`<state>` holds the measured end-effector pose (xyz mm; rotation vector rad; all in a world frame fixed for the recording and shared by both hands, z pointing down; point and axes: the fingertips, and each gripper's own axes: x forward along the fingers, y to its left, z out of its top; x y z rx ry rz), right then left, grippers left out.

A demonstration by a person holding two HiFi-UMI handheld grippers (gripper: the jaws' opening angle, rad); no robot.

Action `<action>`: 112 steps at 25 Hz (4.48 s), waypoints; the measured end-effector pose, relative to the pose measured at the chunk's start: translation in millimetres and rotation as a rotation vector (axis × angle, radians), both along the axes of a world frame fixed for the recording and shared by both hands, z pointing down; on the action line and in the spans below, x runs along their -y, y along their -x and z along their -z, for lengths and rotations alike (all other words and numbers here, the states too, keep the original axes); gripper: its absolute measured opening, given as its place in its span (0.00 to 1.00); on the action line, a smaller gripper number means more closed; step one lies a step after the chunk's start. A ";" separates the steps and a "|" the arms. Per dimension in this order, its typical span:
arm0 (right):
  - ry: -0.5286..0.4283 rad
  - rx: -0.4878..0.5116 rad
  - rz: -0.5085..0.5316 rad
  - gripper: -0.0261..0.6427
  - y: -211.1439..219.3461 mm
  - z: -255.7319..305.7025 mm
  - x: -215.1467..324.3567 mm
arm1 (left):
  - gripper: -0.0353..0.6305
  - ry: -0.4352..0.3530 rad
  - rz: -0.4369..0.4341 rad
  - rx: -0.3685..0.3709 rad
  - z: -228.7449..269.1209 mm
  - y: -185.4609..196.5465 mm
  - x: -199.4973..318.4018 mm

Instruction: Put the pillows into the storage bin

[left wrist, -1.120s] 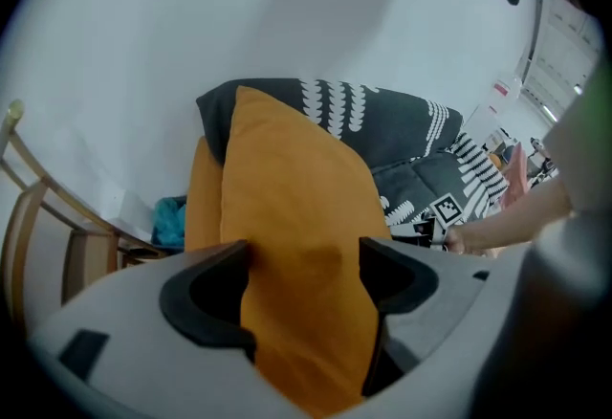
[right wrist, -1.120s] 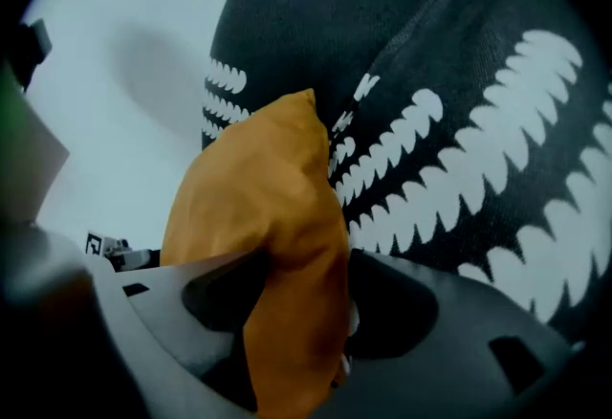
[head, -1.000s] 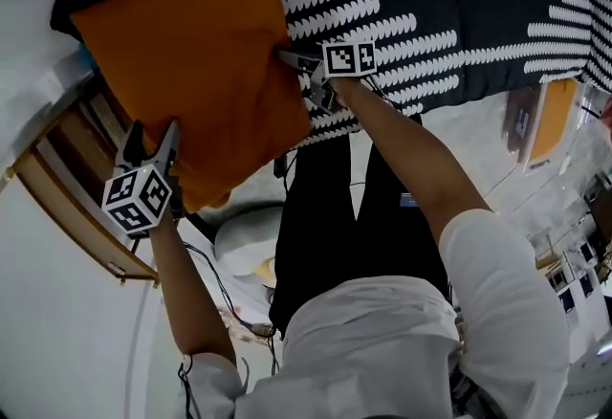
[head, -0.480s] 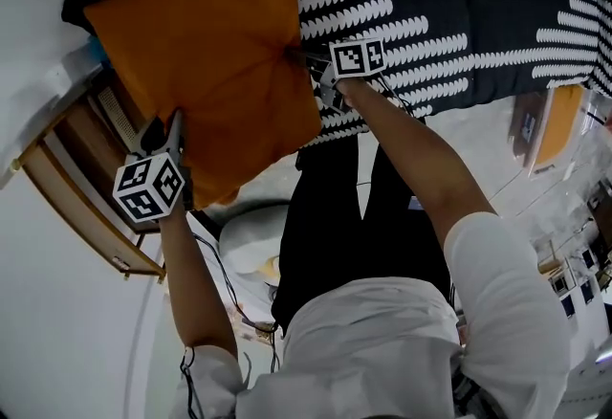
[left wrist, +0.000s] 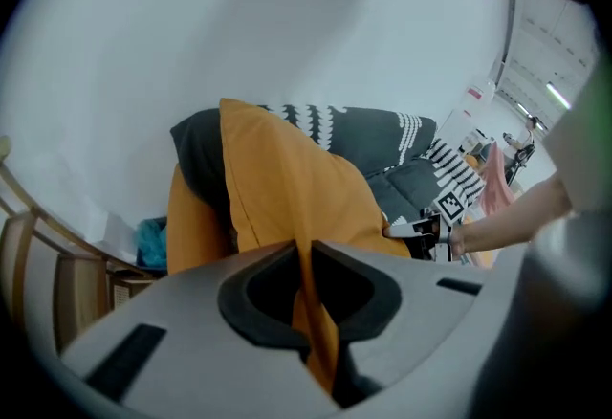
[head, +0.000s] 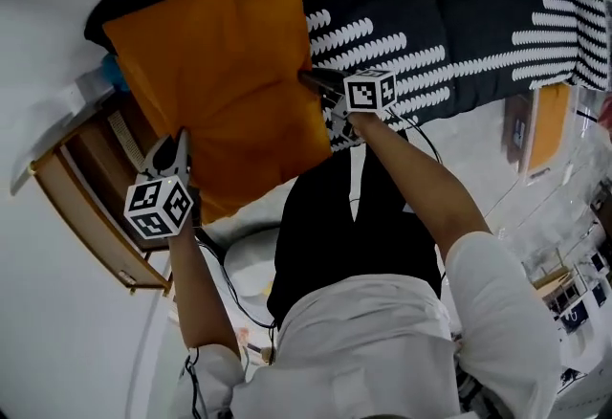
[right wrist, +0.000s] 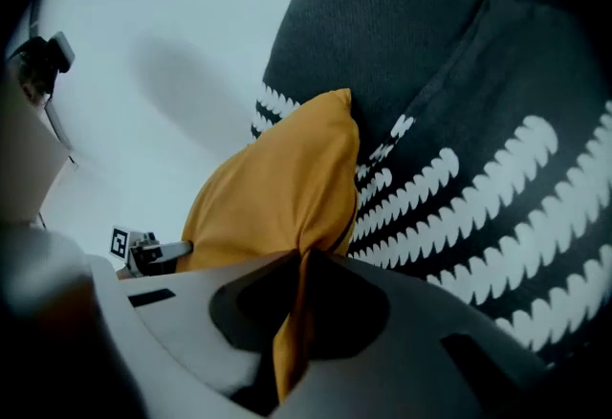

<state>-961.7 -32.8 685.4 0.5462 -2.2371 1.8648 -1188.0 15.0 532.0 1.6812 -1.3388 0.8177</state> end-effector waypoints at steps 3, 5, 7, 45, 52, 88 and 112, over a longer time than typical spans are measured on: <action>-0.055 0.002 -0.100 0.10 -45.9 49.0 10.8 | 0.10 -0.056 -0.046 -0.033 26.2 -31.0 12.5; -0.092 -0.009 -0.167 0.09 -86.3 84.5 15.7 | 0.10 -0.092 -0.090 -0.061 46.7 -61.7 24.1; -0.152 -0.028 -0.246 0.09 -133.3 121.5 29.3 | 0.09 -0.138 -0.147 -0.094 67.3 -99.1 47.3; -0.804 -0.462 -1.550 0.09 -867.0 553.3 -459.5 | 0.09 -0.584 -1.328 -0.564 418.1 -913.5 -188.3; -0.759 -0.542 -1.692 0.09 -925.1 531.5 -524.3 | 0.09 -0.533 -1.472 -0.624 393.1 -1010.2 -226.6; -0.395 -0.728 -1.144 0.09 -1399.4 392.2 -340.1 | 0.08 -0.066 -1.065 -0.643 175.7 -1390.2 -153.1; -0.351 -0.656 -0.395 0.09 -1459.5 41.4 -181.5 | 0.08 0.248 -0.371 -0.489 -149.0 -1421.0 -206.0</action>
